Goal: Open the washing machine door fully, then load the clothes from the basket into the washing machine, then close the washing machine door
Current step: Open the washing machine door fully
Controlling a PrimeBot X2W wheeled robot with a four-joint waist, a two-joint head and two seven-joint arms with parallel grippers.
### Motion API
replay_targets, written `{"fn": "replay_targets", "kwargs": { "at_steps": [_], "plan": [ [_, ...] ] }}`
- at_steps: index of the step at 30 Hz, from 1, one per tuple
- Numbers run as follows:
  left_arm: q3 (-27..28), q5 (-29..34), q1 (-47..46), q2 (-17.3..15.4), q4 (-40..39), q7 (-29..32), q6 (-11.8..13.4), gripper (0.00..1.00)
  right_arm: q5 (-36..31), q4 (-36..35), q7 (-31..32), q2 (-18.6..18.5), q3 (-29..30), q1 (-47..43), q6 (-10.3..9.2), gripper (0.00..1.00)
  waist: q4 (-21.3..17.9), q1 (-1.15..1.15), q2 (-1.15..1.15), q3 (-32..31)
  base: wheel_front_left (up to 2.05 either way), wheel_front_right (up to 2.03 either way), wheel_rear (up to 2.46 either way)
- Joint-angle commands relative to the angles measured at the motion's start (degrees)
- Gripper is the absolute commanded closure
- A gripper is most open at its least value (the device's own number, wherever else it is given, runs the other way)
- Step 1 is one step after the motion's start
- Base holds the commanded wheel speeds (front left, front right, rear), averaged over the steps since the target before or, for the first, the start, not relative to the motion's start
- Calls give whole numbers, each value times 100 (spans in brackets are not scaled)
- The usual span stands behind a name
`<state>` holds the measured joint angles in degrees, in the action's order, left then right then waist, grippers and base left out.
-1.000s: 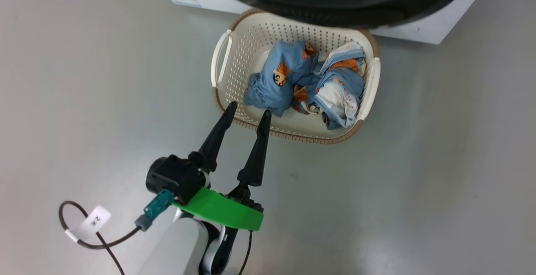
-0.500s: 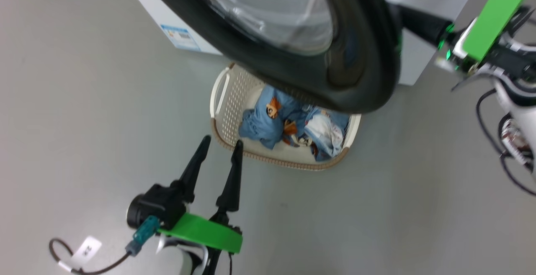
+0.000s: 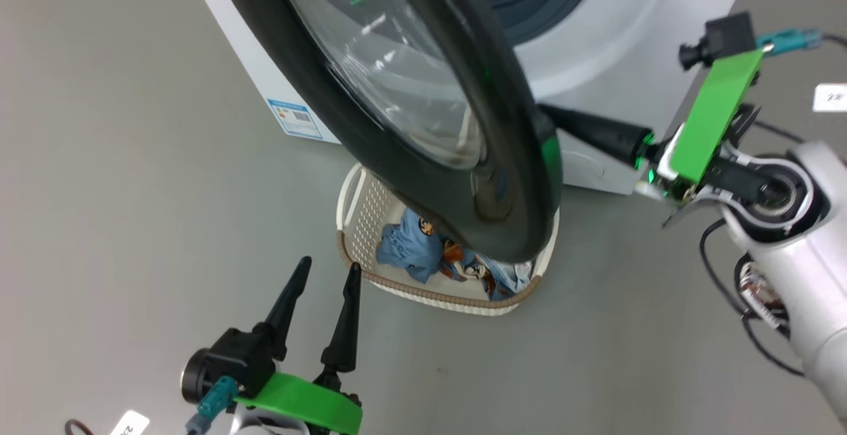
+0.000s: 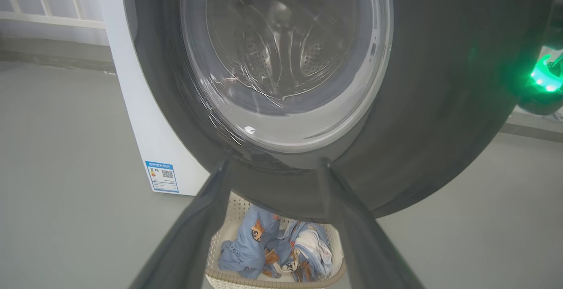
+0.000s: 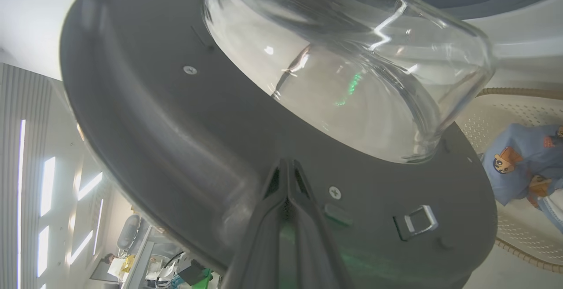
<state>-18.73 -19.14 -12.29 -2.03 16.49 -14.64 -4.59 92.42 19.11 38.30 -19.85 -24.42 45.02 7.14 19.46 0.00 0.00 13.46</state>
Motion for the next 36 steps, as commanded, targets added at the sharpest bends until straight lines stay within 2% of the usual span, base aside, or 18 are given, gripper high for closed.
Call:
{"fn": "replay_targets", "kwargs": {
  "at_steps": [1, 19, 30, 31, 33, 34, 36],
  "plan": [
    [202, 25, 53, -85, -98, -36, -27, 0, 30, -228, 74, 162, -89, -170, 35, 100, 82, 0, 0, -139, 0, 0, 0],
    [323, 88, 208, -85, -85, -36, -97, 0, -127, -568, 376, 891, -441, -780, 35, 100, 480, 0, 0, -452, 0, 0, 0],
    [469, 101, 300, -85, -34, -36, -112, 0, -301, -541, 58, 781, -258, -996, 35, 100, 207, 0, 0, -647, 0, 0, 0],
    [494, 94, 301, -85, -20, -36, -120, 0, -320, -537, 3, 750, -232, -1029, 35, 97, 162, 0, 0, -672, 0, 0, 0],
    [548, 80, 313, -85, 12, -36, -141, 0, -348, -558, -57, 676, -214, -1109, 35, 79, 62, 0, 0, -717, 0, 0, 0],
    [548, 80, 313, -85, 12, -36, -141, 0, -348, -558, -57, 676, -214, -1109, 35, 79, 62, 0, 0, -717, 0, 0, 0],
    [609, 99, 336, -85, 53, -36, -164, 0, -384, -566, -171, 606, -181, -1197, 35, 59, -48, 0, 0, -769, 0, 0, 0]
  ]
}}
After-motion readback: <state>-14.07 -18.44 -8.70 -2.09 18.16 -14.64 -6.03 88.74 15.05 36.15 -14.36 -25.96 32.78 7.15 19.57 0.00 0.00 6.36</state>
